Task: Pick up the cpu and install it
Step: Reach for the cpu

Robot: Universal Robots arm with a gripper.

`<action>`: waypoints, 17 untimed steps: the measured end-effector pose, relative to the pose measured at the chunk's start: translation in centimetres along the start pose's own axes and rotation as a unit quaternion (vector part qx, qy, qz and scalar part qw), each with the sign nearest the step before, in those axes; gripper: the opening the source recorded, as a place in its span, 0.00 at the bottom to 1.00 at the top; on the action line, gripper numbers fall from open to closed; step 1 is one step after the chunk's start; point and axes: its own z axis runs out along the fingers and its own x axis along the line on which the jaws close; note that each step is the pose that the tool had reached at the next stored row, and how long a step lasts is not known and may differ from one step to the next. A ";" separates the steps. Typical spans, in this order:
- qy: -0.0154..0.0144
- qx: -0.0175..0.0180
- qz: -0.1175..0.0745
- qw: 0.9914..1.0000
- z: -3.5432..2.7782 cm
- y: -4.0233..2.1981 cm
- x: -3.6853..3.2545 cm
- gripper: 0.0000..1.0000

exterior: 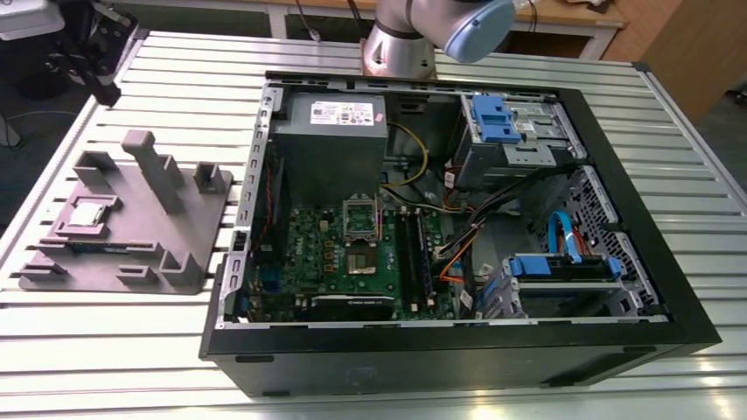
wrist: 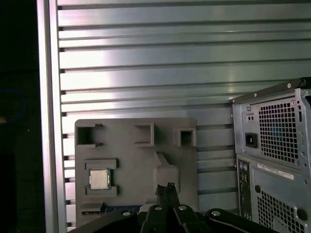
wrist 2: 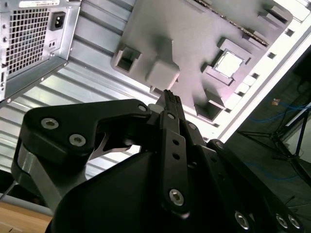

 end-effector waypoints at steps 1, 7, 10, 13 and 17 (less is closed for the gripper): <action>0.000 0.000 0.000 1.000 0.13 -0.05 0.29 0.10; 0.000 0.000 0.000 1.000 0.83 -0.32 1.97 0.10; 0.000 0.000 0.000 1.000 1.12 -0.45 2.84 0.10; 0.000 0.000 0.000 1.000 1.43 -0.57 3.51 0.10; 0.000 0.000 0.000 1.000 1.86 -0.73 4.18 0.10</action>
